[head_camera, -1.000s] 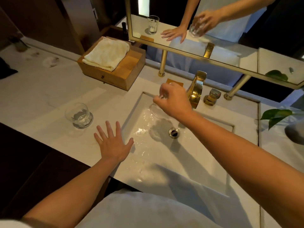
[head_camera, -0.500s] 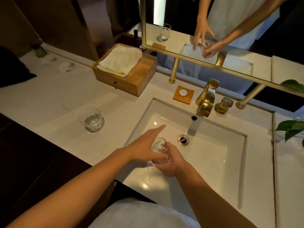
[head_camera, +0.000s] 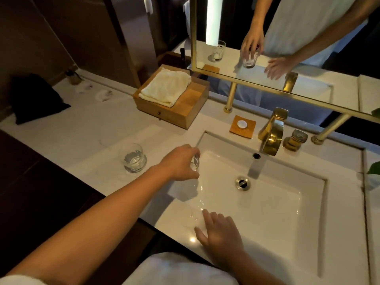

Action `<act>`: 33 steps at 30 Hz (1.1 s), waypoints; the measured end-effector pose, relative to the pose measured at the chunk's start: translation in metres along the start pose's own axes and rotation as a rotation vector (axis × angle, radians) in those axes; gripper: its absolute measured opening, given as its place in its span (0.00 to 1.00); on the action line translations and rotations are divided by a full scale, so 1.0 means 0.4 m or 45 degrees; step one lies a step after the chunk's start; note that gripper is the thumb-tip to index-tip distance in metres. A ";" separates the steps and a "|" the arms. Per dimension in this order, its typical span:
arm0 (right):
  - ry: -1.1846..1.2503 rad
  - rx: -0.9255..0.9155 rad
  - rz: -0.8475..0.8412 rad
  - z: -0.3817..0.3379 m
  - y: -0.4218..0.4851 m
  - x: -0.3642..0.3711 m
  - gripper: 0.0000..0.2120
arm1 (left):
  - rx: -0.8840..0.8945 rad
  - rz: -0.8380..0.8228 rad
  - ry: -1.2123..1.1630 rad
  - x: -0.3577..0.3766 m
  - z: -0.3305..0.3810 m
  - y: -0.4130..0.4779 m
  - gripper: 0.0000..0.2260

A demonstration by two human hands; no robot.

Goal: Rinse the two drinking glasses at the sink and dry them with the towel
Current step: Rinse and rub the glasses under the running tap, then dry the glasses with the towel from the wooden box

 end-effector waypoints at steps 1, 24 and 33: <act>-0.044 -0.018 -0.080 -0.010 -0.008 0.010 0.27 | -0.011 0.045 0.044 -0.033 -0.020 0.017 0.28; -0.168 0.093 -0.158 -0.012 0.000 -0.015 0.30 | -0.264 -0.034 0.328 -0.107 -0.290 0.192 0.21; -0.005 0.227 -0.309 0.006 0.020 -0.014 0.28 | -0.260 -0.148 0.323 -0.100 -0.297 0.198 0.26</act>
Point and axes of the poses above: each hand's wrist, its own y-axis towards the middle knuckle, its own x-axis out of the palm, z = x × y, the point moved 9 cm from there along y, towards the middle knuckle, and after that the axes turned 13 degrees about z, right-handed, at the moved point
